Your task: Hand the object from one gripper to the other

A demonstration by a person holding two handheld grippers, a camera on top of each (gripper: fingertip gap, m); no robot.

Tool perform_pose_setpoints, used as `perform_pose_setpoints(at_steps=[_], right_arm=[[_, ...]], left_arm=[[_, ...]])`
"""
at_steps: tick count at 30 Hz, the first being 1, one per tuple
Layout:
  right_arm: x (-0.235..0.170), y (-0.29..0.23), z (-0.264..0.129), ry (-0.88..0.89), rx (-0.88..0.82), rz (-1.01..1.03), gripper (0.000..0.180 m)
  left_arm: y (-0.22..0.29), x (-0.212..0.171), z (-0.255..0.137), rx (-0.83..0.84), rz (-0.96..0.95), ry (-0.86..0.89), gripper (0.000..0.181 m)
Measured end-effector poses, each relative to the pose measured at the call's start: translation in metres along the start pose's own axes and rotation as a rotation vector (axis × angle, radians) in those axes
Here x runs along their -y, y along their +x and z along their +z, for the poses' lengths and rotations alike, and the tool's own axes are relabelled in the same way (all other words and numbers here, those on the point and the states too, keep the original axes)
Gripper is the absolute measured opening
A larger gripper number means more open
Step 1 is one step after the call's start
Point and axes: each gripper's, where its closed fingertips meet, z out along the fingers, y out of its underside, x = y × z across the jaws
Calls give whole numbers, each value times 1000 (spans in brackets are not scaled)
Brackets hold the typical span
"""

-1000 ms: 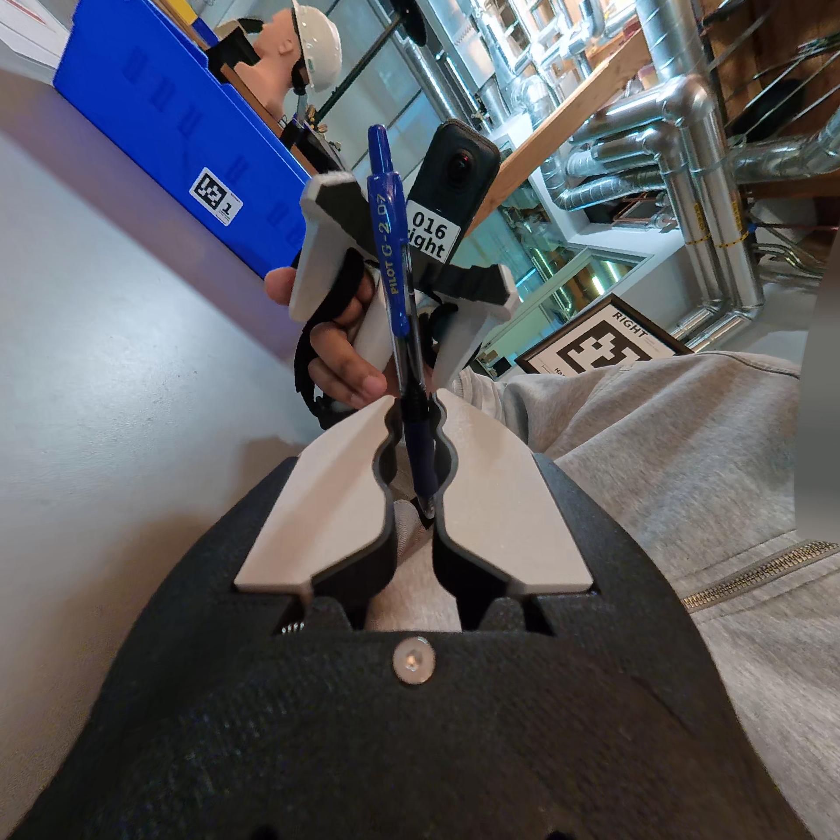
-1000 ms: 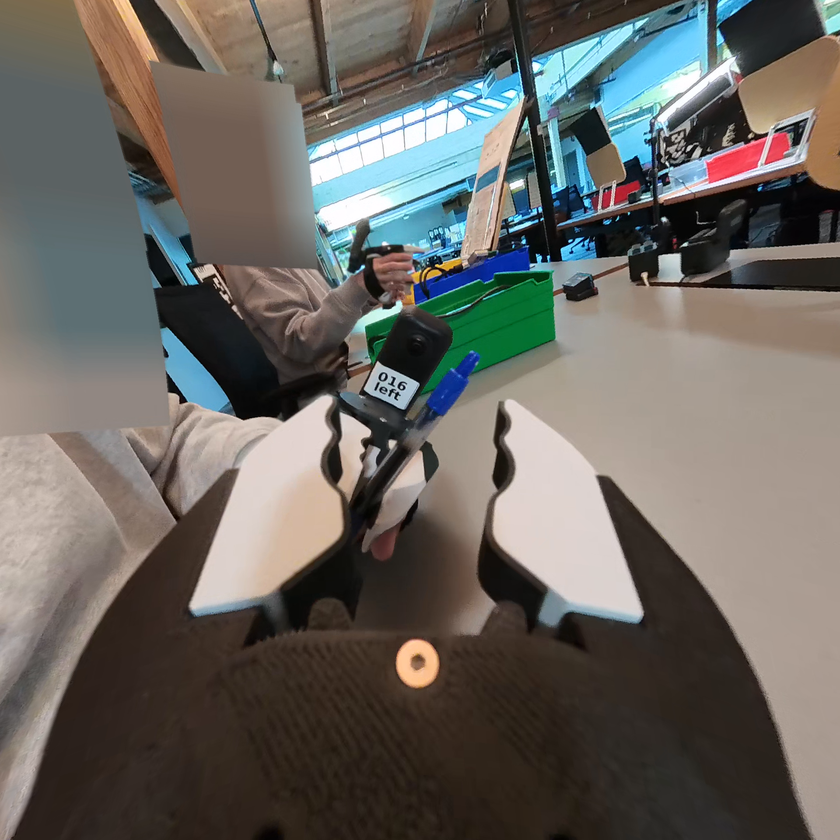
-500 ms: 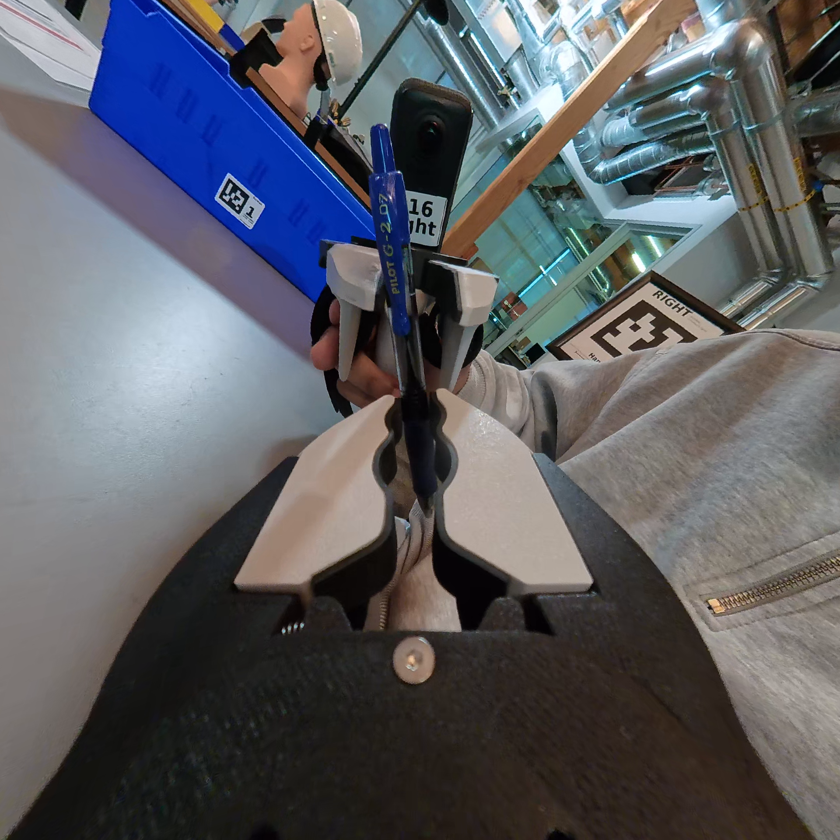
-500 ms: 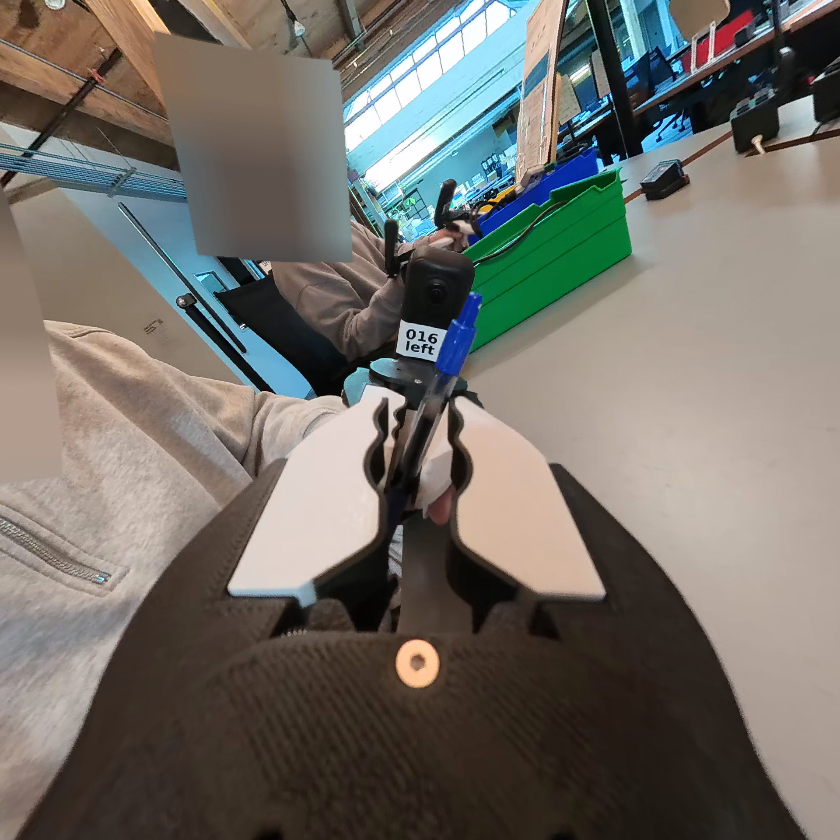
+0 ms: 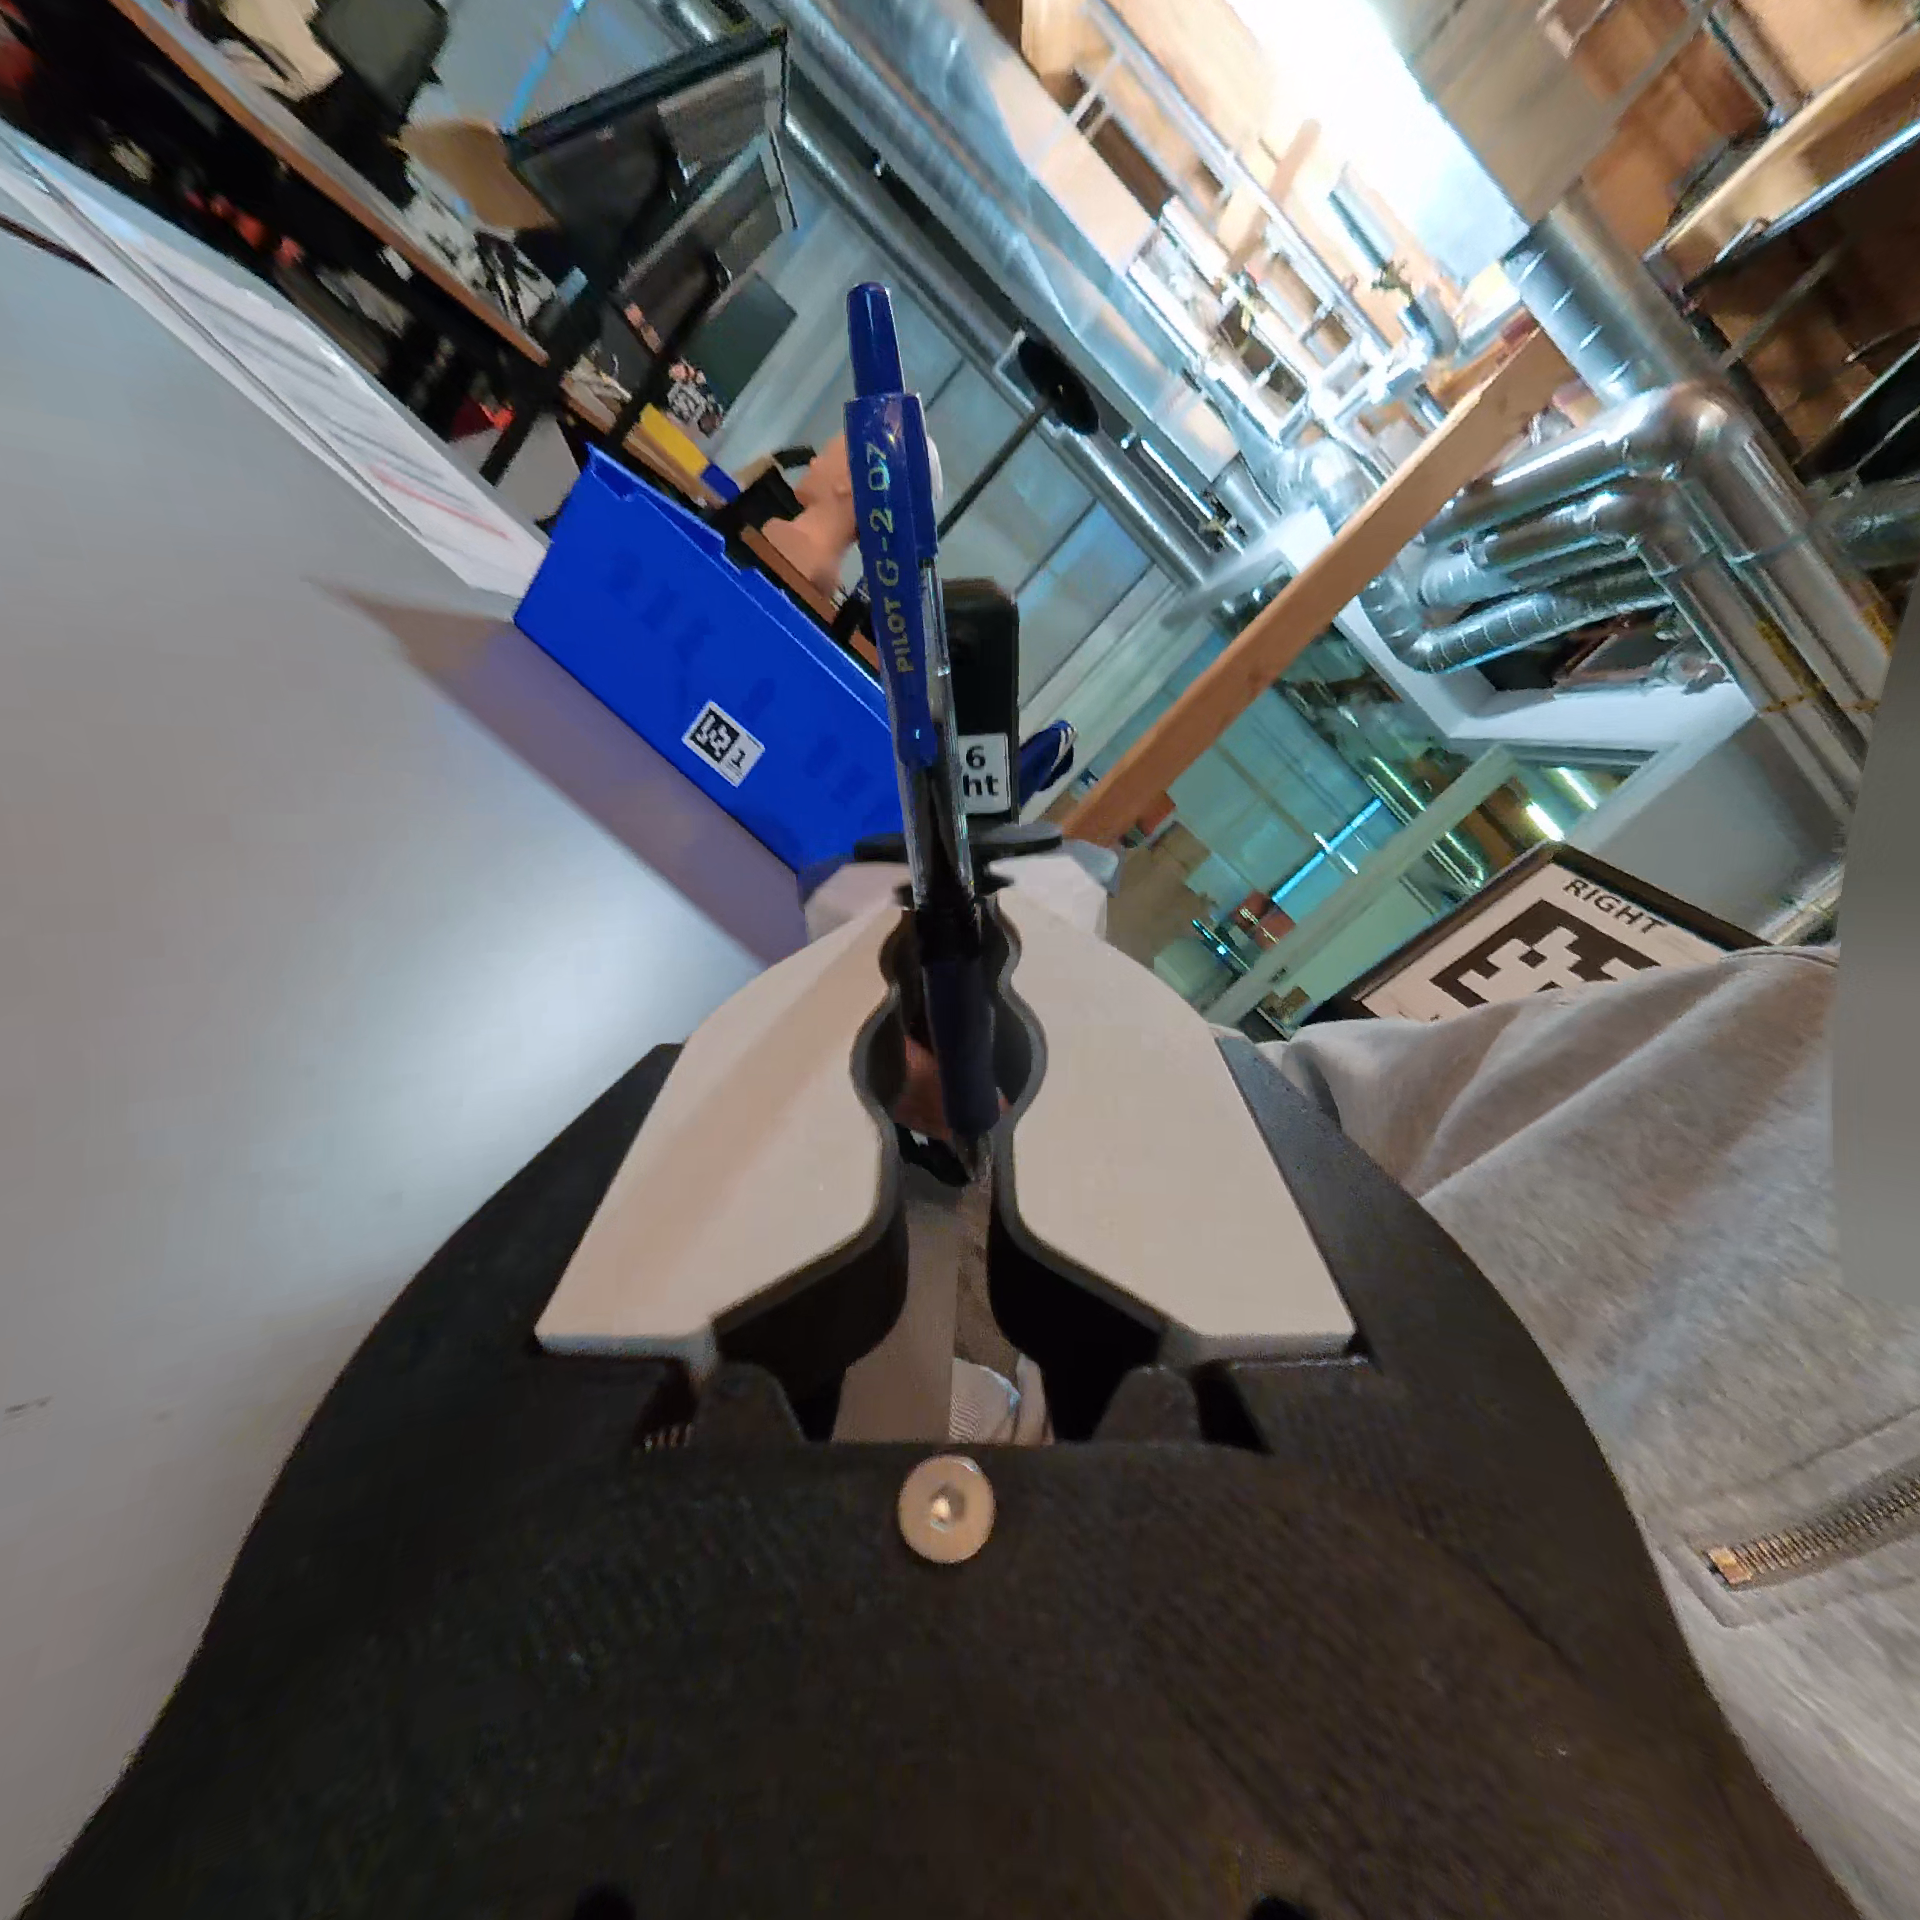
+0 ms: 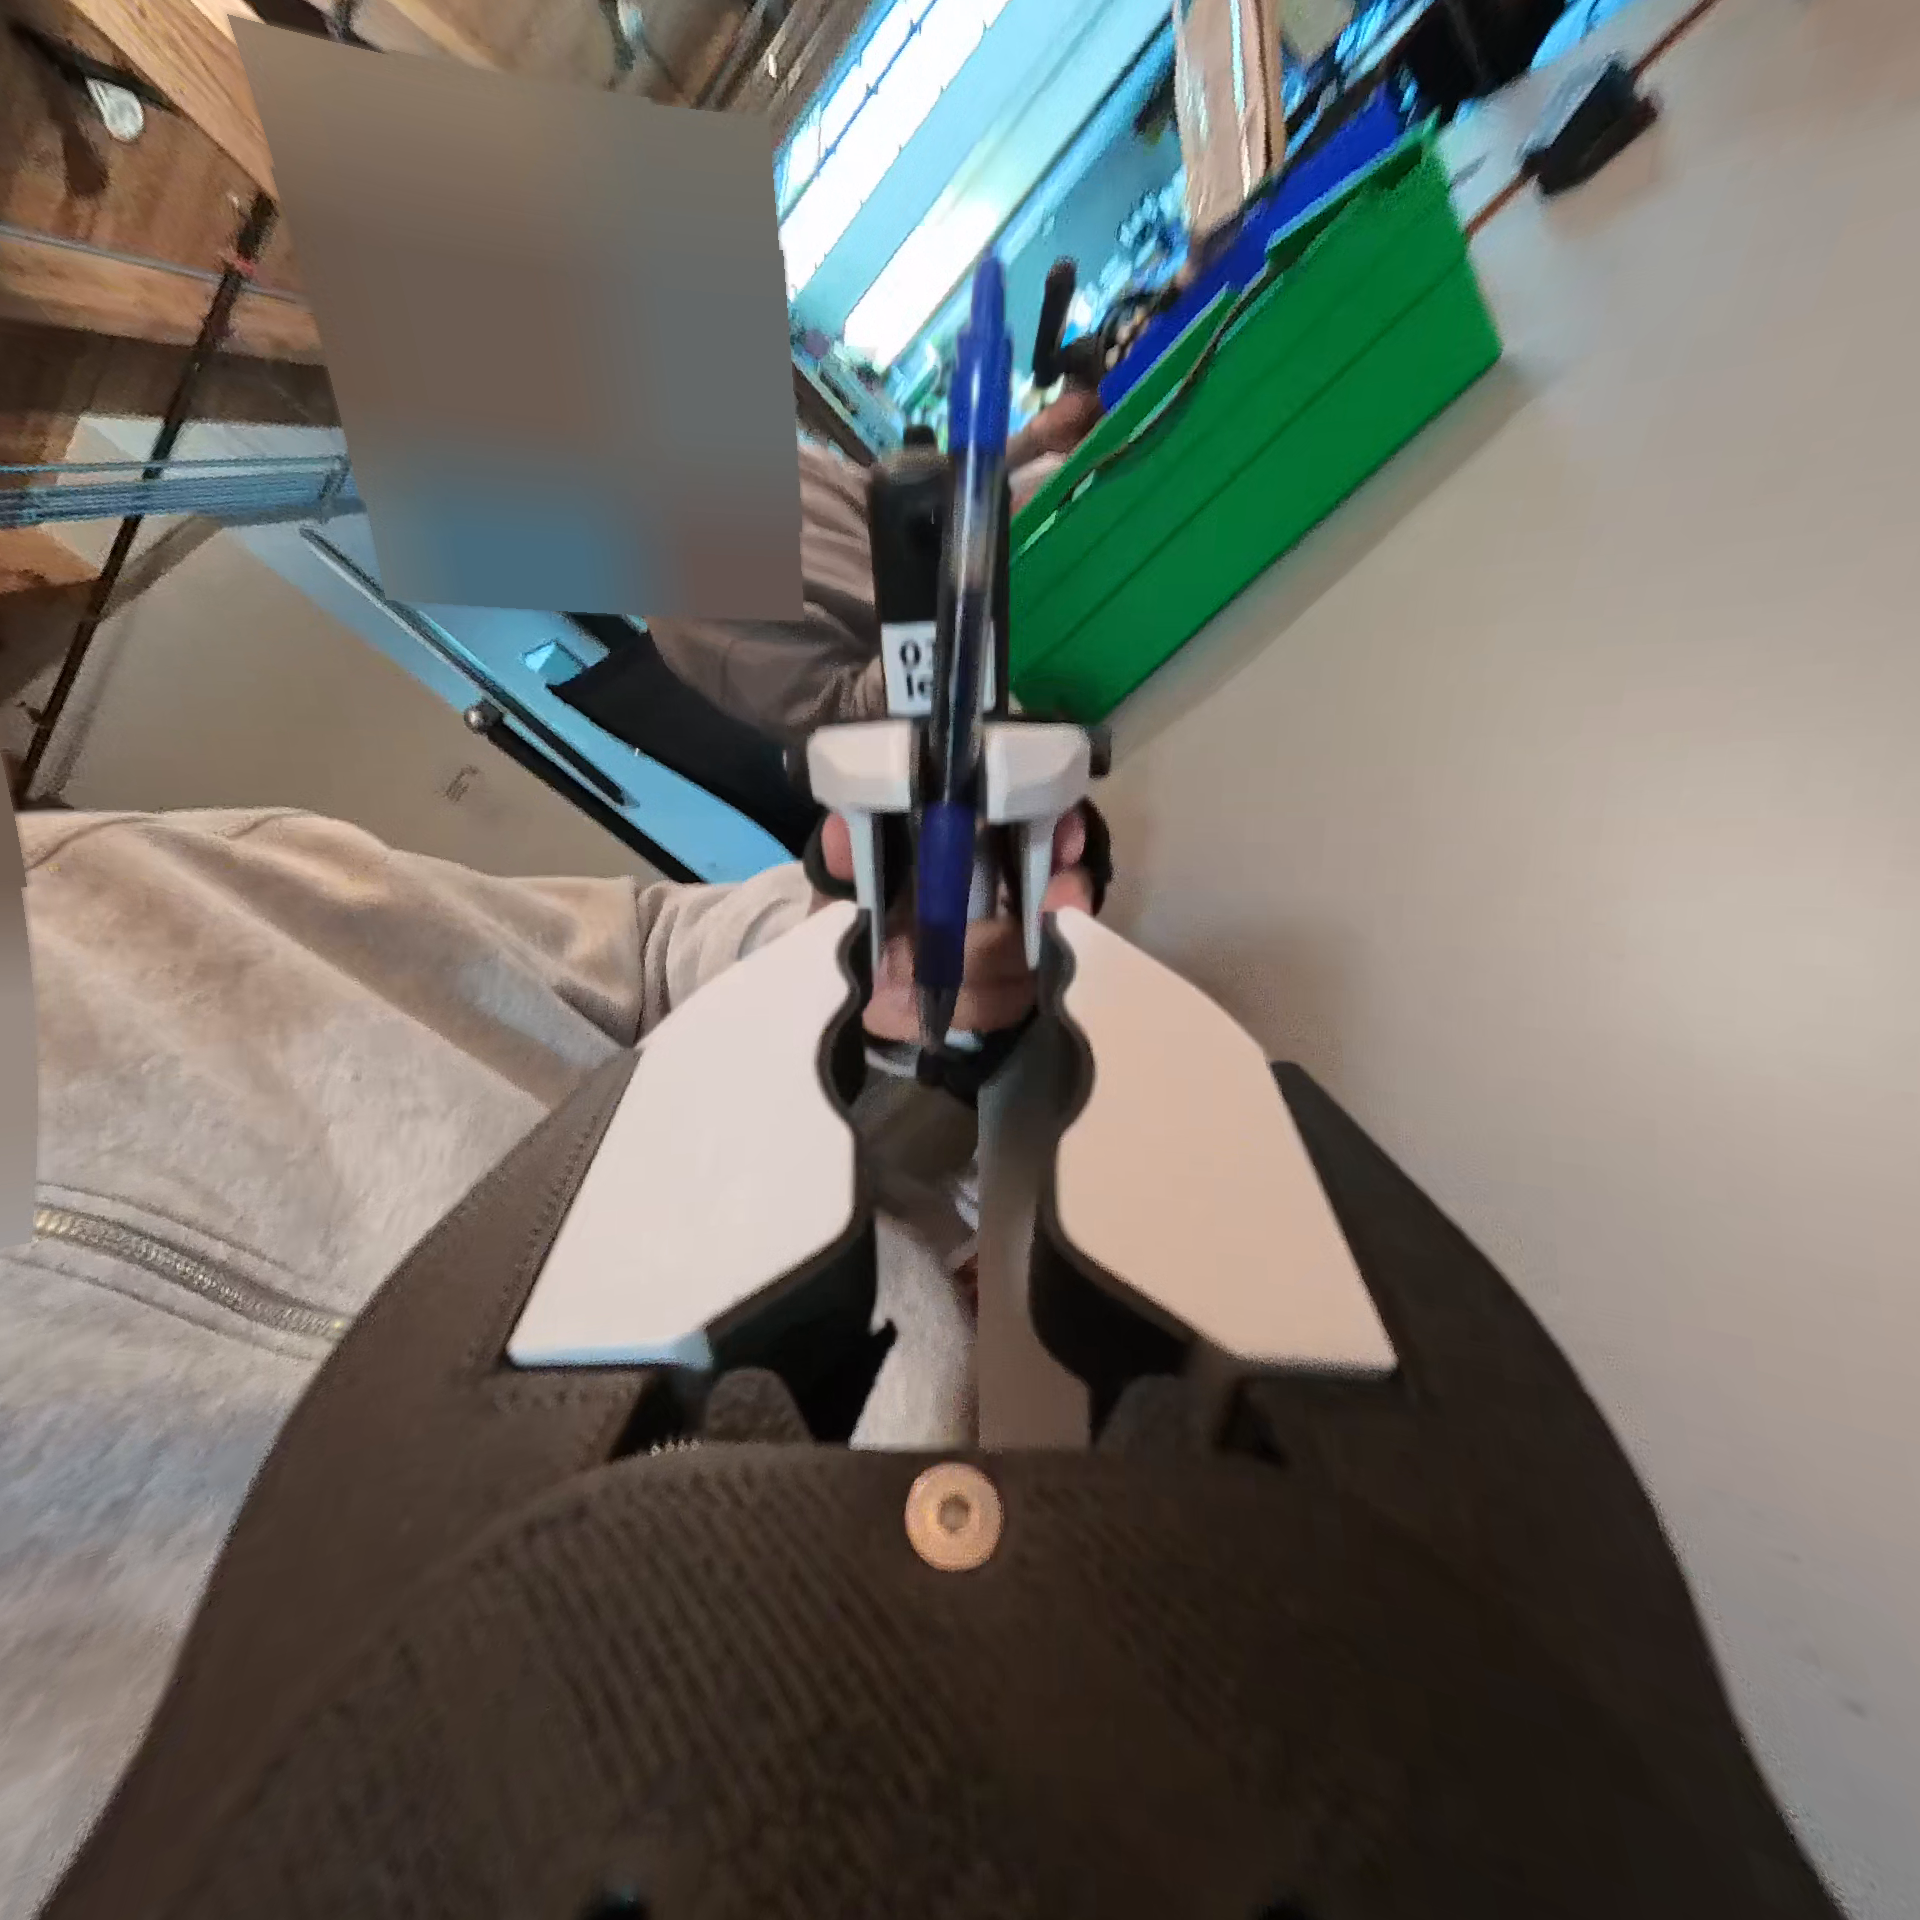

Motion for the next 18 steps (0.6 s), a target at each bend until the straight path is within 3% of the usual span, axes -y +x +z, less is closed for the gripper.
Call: perform_pose_setpoints(at_steps=[9,18], right_arm=[[-29,-10,22,-130,31,-21,29],[-34,-11,26,-144,29,-40,12]], left_arm=[[8,-1,2,-31,29,7,11],[14,-9,8,-52,50,-29,11]])
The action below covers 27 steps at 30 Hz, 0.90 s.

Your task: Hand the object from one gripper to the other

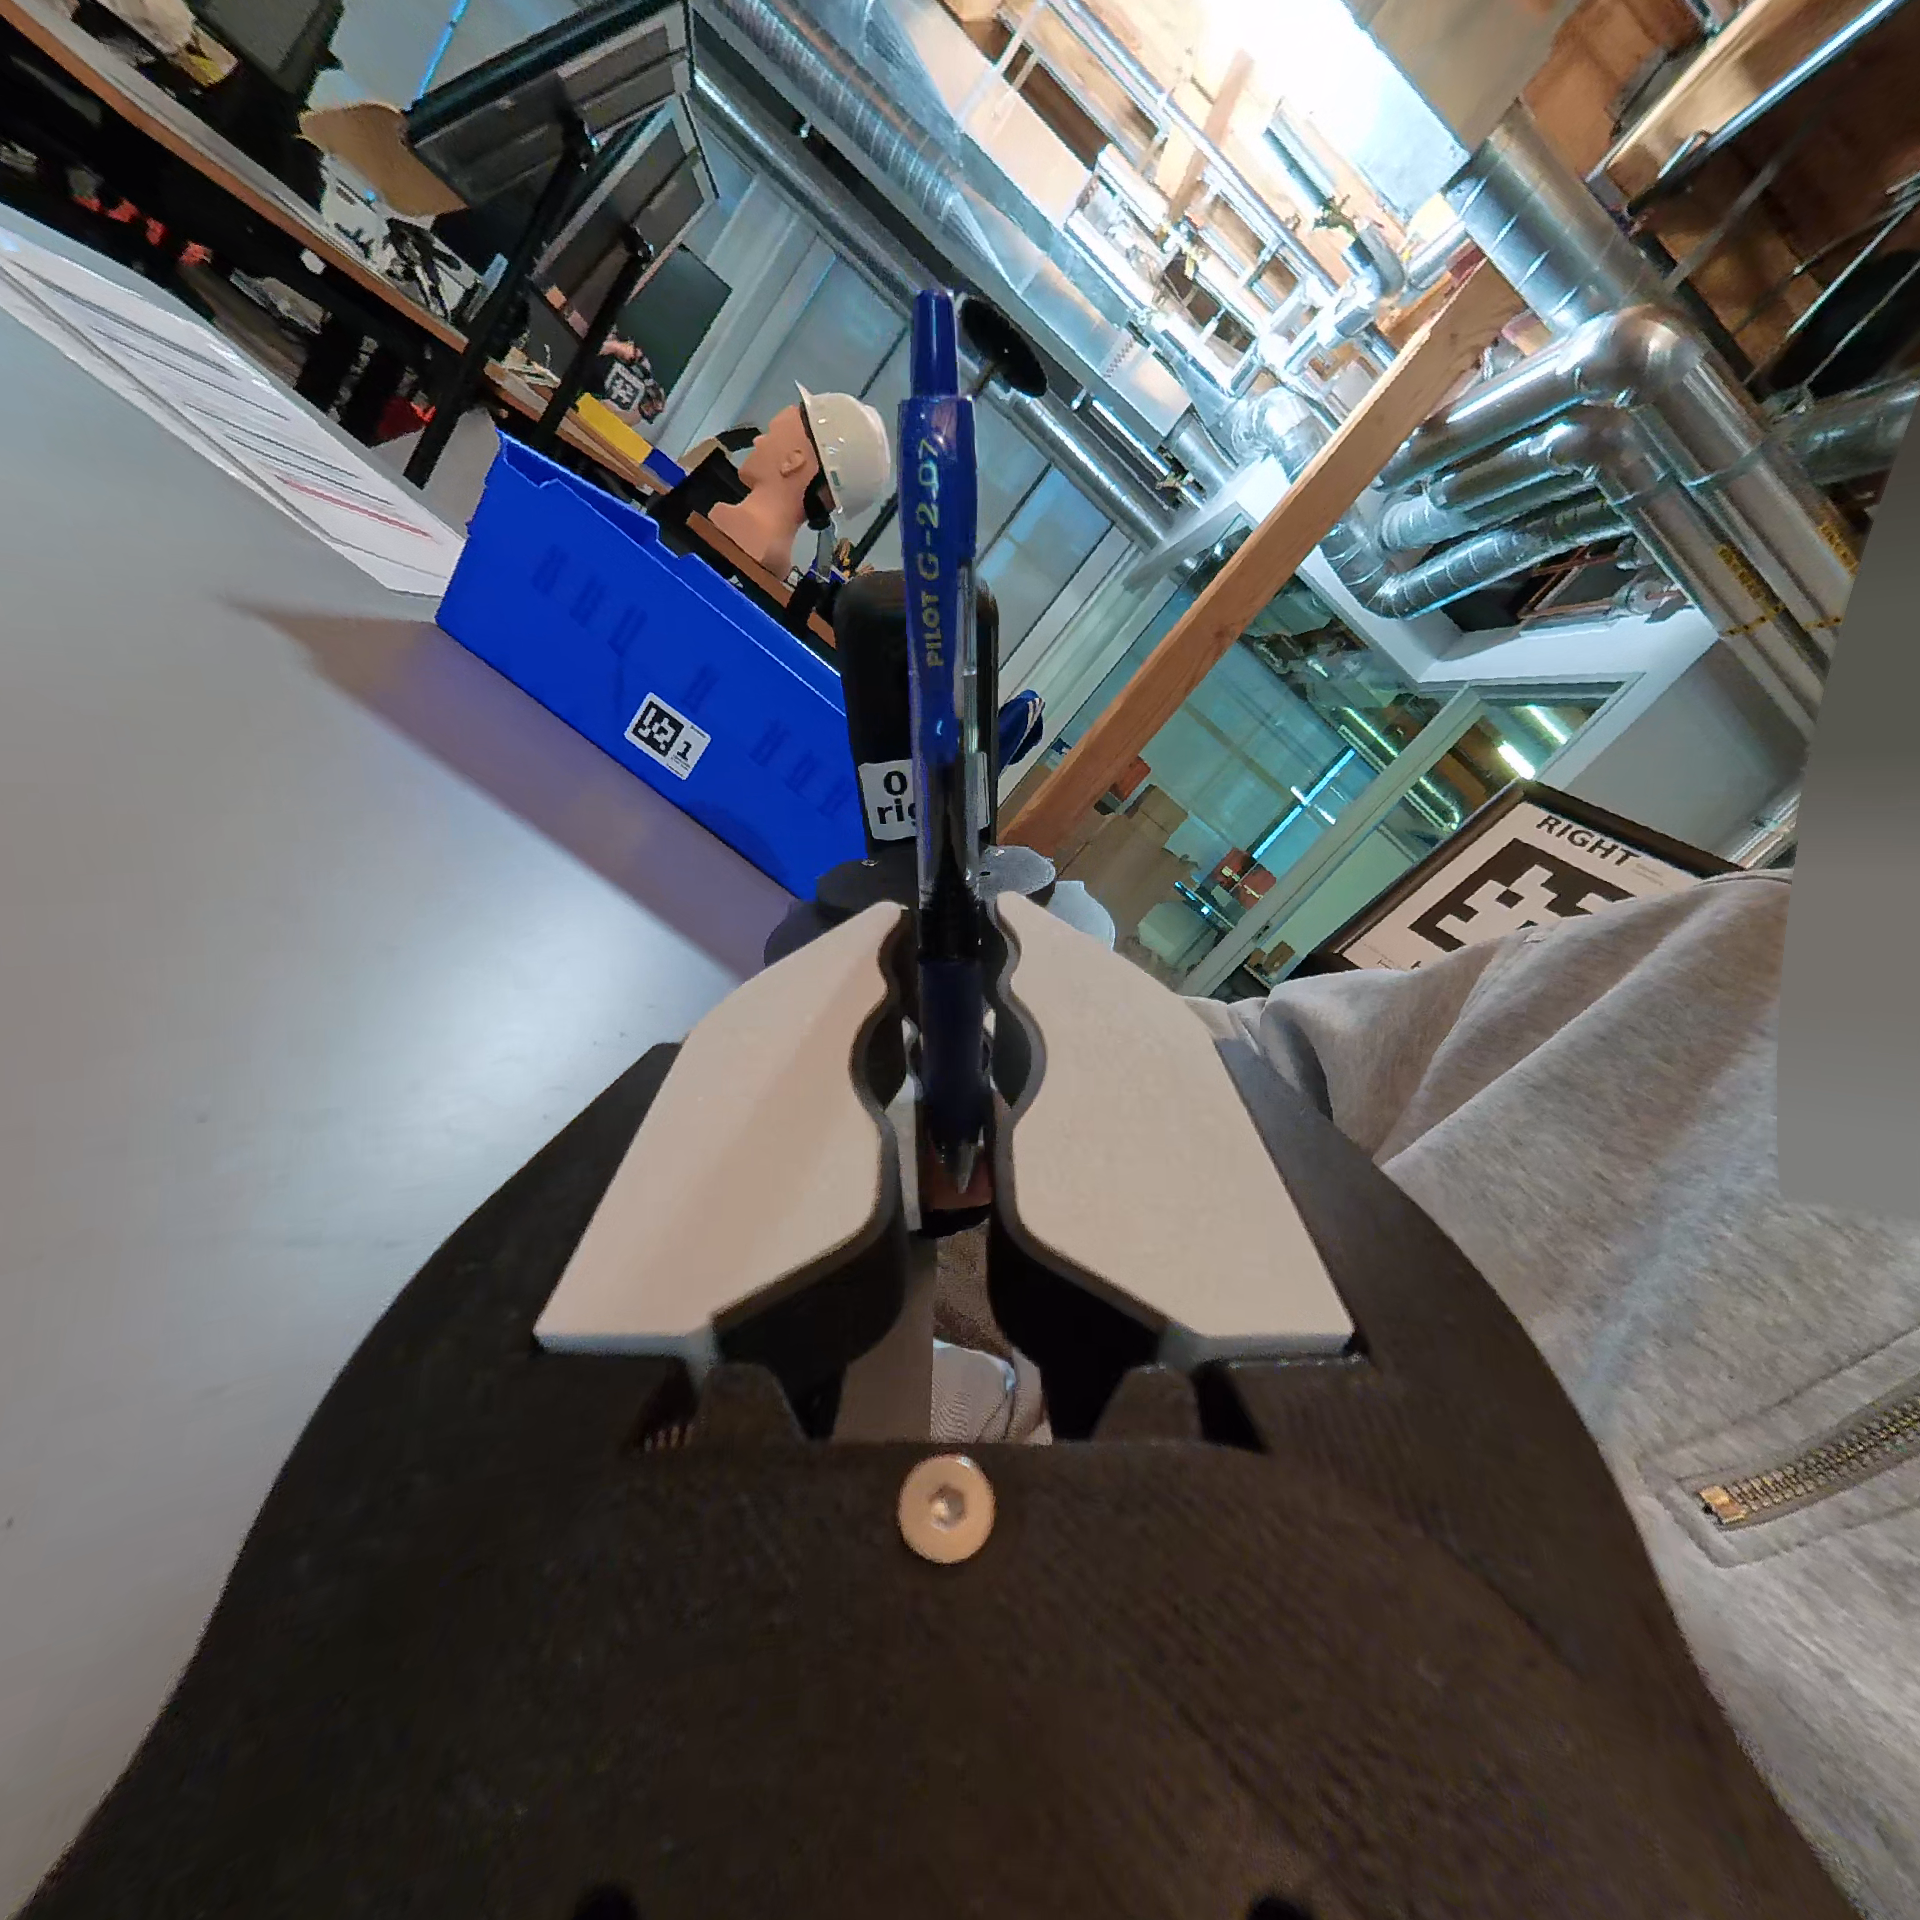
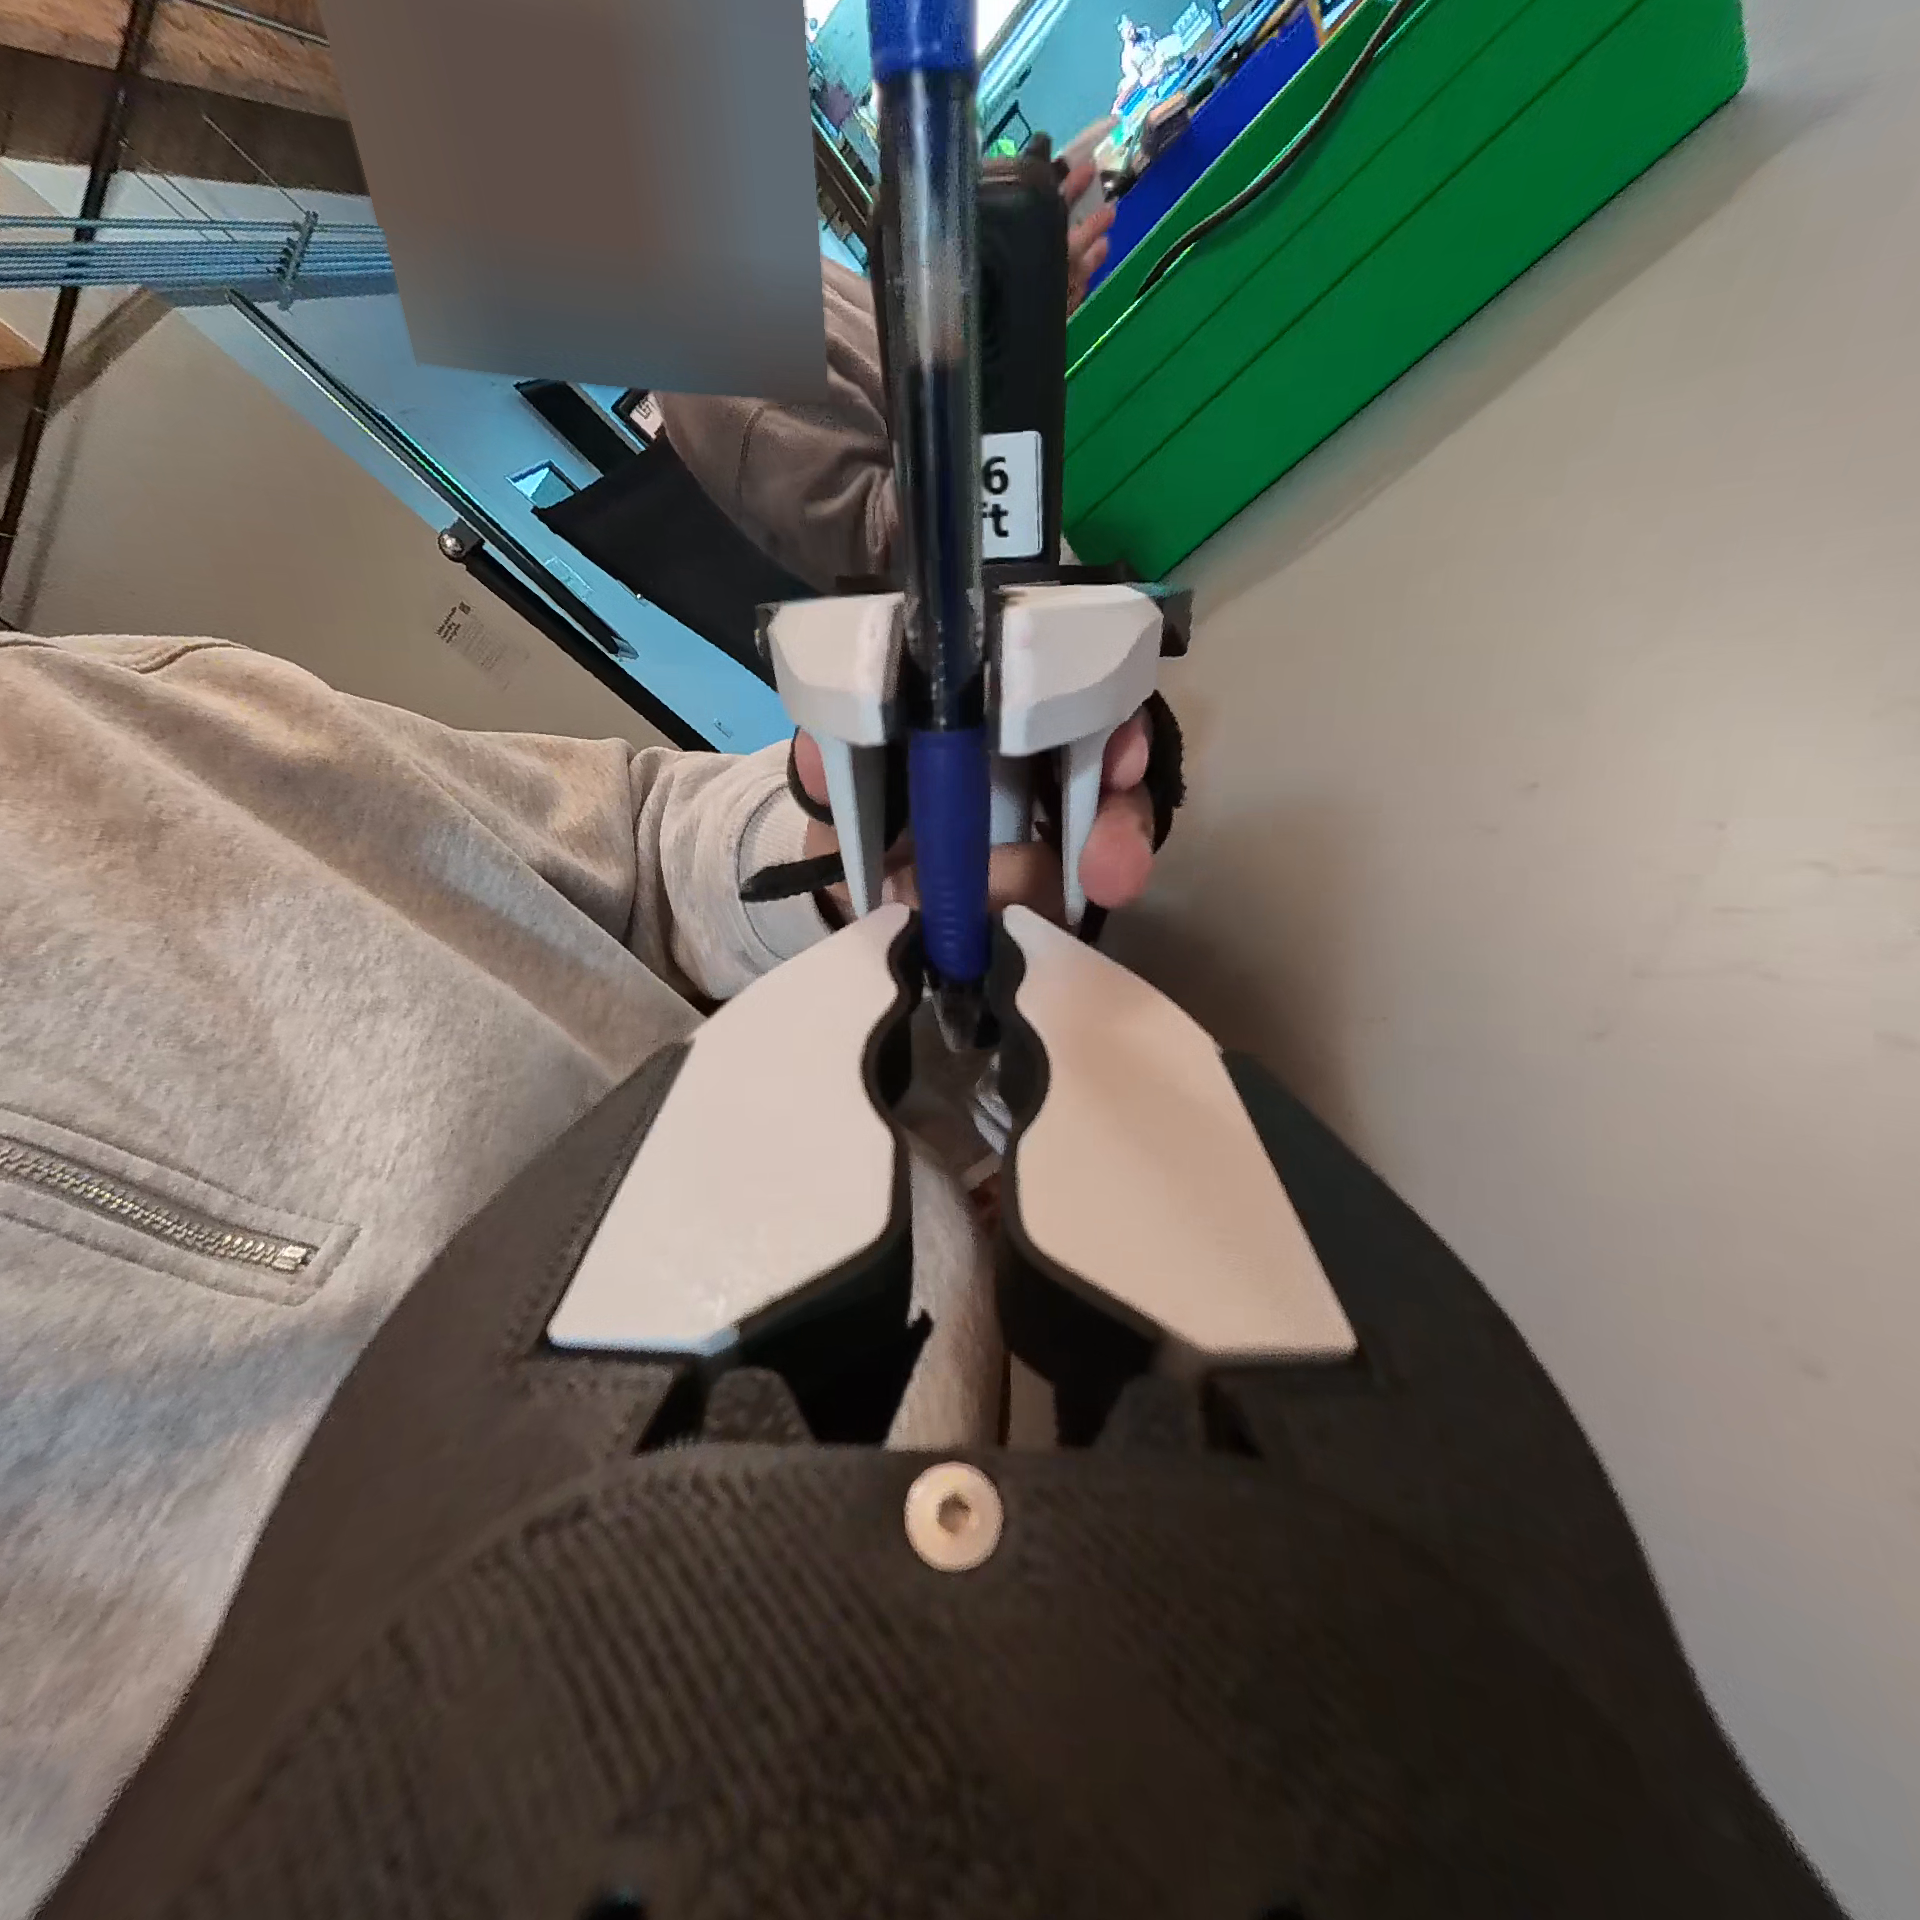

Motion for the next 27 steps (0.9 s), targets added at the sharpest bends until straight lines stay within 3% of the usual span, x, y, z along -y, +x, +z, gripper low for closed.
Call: perform_pose_setpoints(at_steps=[5,7,13,20,27], right_arm=[[-1,-3,2,-7,3,-16,12],[4,-5,0,24,13,-19,12],[18,-1,-10,106,-1,-13,11],[22,1,-15,117,-15,-26,11],[2,2,-5,-5,-31,-40,11]], left_arm=[[2,-1,2,-6,0,-2,12],[0,-1,3,6,0,3,28],[-1,2,3,15,7,22,40],[-3,4,1,10,-22,38,41],[-5,13,-5,32,3,70,40]])
